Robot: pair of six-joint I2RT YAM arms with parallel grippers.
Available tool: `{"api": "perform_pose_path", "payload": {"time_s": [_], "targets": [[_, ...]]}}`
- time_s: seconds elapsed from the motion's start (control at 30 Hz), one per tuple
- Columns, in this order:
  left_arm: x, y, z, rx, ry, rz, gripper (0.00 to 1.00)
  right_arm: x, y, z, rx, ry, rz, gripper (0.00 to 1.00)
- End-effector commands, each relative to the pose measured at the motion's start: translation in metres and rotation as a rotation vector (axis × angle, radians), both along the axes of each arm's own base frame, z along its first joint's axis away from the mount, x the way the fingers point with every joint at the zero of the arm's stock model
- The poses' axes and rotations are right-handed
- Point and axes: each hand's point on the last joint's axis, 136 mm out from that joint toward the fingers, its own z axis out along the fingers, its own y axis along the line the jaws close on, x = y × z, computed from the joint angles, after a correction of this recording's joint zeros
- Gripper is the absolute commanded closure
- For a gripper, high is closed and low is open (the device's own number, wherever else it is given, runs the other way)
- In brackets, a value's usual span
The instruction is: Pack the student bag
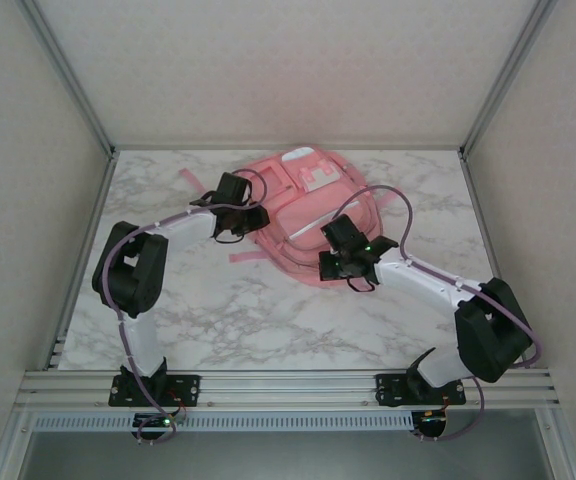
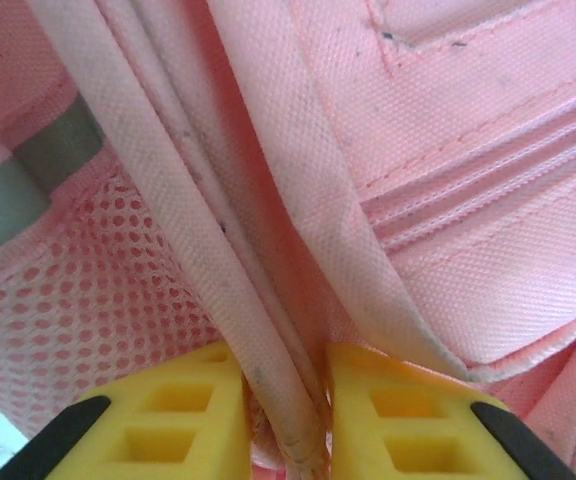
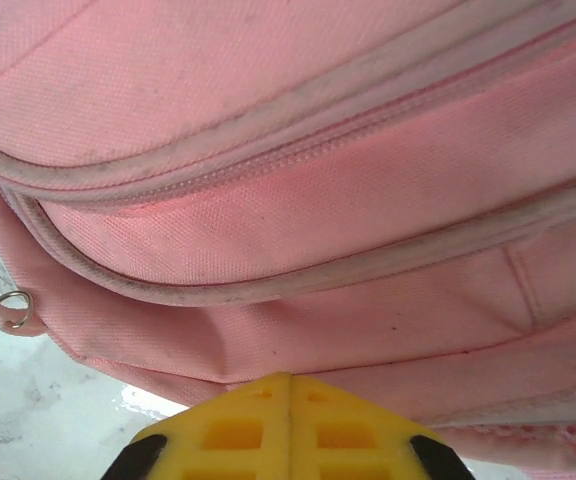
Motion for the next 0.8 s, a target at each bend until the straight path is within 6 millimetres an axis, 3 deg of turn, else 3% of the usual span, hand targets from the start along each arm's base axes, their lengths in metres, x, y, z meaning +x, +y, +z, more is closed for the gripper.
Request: {"api": "perform_pose_path", "payload": {"time_s": [0.0,0.07,0.2,0.27,0.63,0.77], "targets": [[0.006,0.011,0.0,0.004,-0.015,0.031,0.78,0.006,0.016,0.03,0.106,-0.01,-0.033,0.87],[-0.001,0.006,-0.004,-0.01,-0.005,0.023,0.81,0.01,0.032,0.044,0.196,-0.016,-0.065,0.77],[-0.011,-0.006,-0.015,-0.055,0.011,0.007,1.0,0.01,0.062,0.058,0.299,-0.015,-0.122,0.53],[-0.017,-0.013,-0.016,-0.096,0.02,0.006,1.0,0.011,0.068,0.057,0.309,-0.007,-0.163,0.47],[-0.061,-0.044,0.051,-0.22,-0.105,-0.002,1.0,0.016,0.082,0.039,0.303,-0.027,-0.261,0.49],[-0.075,-0.051,0.061,-0.237,-0.119,-0.013,1.0,0.027,0.07,0.028,0.215,-0.076,-0.328,0.53]]}}
